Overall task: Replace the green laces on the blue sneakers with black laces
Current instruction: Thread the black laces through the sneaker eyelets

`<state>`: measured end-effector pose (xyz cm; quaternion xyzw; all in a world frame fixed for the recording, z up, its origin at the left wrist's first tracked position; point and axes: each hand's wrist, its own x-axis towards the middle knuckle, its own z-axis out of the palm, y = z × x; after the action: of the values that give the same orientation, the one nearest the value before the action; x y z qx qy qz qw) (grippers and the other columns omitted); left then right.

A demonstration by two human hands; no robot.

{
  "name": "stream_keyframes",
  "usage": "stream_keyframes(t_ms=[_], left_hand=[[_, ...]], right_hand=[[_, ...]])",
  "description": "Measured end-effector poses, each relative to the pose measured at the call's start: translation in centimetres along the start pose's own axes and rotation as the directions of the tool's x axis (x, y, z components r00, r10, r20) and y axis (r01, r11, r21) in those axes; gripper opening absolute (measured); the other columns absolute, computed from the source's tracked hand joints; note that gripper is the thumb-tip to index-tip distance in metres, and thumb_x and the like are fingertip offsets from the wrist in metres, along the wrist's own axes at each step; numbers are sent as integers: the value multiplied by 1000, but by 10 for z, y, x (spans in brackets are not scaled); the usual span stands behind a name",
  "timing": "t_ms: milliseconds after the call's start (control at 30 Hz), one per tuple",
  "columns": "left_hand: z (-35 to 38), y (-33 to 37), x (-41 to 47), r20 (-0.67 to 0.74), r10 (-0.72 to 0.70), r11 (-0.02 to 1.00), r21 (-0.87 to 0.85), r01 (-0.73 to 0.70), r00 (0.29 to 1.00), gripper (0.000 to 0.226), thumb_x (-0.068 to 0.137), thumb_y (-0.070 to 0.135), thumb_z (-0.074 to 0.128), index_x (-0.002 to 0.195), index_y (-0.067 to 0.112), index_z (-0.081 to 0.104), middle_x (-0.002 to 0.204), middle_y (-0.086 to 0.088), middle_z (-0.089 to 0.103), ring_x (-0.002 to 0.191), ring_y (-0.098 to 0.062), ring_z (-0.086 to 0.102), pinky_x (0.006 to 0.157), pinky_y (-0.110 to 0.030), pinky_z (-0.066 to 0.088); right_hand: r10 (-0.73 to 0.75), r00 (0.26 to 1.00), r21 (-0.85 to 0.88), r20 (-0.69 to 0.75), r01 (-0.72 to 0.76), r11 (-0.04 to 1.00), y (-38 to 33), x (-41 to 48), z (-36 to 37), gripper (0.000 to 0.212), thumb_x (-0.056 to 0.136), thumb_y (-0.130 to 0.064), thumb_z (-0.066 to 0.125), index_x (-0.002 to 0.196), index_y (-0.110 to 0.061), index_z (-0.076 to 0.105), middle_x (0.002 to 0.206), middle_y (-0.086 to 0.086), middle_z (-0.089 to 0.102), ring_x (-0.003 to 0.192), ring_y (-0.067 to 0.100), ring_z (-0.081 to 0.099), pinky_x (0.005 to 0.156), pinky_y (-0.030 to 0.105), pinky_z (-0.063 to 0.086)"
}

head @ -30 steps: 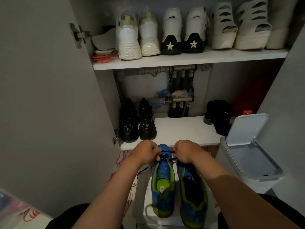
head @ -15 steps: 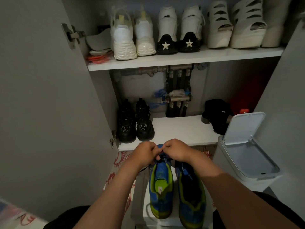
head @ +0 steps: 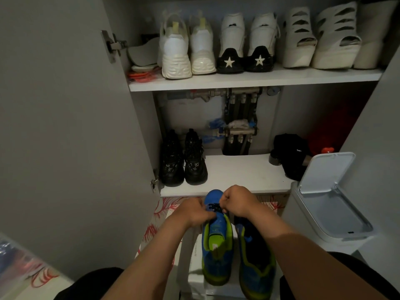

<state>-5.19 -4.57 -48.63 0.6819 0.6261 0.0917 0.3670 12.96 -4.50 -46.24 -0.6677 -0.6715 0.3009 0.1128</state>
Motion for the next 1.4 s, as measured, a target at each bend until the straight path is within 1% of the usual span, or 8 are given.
stream_keyframes(t_ms=[67, 200, 367, 567, 833, 1167, 1300, 1400], left_hand=[[1, -1, 0, 12, 0, 1000, -29, 1, 1000, 29, 71, 35, 70, 78, 7, 69, 73, -4, 69, 65, -15, 62, 60, -34, 55], [5, -3, 1, -21, 10, 998, -64, -12, 1000, 33, 88, 26, 56, 60, 10, 60, 48, 3, 55, 54, -16, 56, 60, -31, 52], [8, -10, 3, 10, -32, 980, -194, 33, 999, 25, 91, 13, 55, 69, 2, 57, 70, -20, 56, 72, -27, 61, 82, -54, 57], [4, -17, 2, 38, -50, 966, -252, 58, 998, 33, 94, 13, 54, 63, 6, 51, 75, -19, 55, 75, -26, 59, 84, -53, 55], [3, -22, 4, 107, -23, 941, -333, 58, 994, 24, 96, 13, 53, 75, 2, 61, 76, -18, 59, 72, -24, 59, 73, -35, 54], [3, -23, 10, 90, -65, 949, -301, 89, 994, 32, 96, 25, 54, 86, -1, 69, 78, -18, 67, 69, -24, 63, 71, -36, 56], [7, -26, 14, 67, -27, 960, -277, 45, 997, 29, 95, 16, 54, 91, -9, 69, 81, -21, 69, 69, -25, 64, 75, -43, 59], [12, -25, 13, 45, -20, 971, -238, 30, 999, 16, 93, 8, 56, 84, 3, 69, 78, -14, 66, 69, -23, 62, 73, -46, 59]], right_hand=[[-3, 1000, -29, -12, 3, 1000, -2, 0, 2, 18, 87, -20, 63, 76, -17, 77, 78, -2, 75, 82, 14, 69, 85, 37, 57], [-44, 999, -121, -4, 43, 992, -10, -1, 7, 19, 89, -24, 61, 86, -13, 77, 91, 4, 74, 89, 20, 67, 83, 37, 57], [-75, 997, -362, 23, 78, 929, -20, -5, 18, 20, 94, -25, 52, 93, -13, 68, 98, 6, 67, 93, 22, 62, 75, 30, 50], [-67, 997, -504, 42, 79, 860, -28, -5, 25, 22, 97, -26, 51, 107, -13, 66, 110, 7, 67, 103, 24, 63, 87, 35, 55], [-68, 997, -527, 29, 73, 847, -31, -4, 29, 18, 96, -24, 52, 101, -14, 66, 107, 7, 67, 100, 25, 64, 84, 35, 55], [-32, 998, -458, 61, 57, 887, -26, -1, 37, 22, 97, -21, 54, 103, -10, 72, 107, 9, 70, 99, 26, 65, 79, 32, 52], [-15, 999, -342, 38, 27, 939, -26, -3, 32, 24, 96, -23, 56, 105, -10, 74, 108, 11, 70, 101, 28, 65, 84, 33, 54], [-10, 999, -332, 51, 26, 943, -25, -2, 33, 23, 95, -21, 57, 105, -9, 75, 111, 12, 71, 104, 28, 65, 87, 35, 56]])
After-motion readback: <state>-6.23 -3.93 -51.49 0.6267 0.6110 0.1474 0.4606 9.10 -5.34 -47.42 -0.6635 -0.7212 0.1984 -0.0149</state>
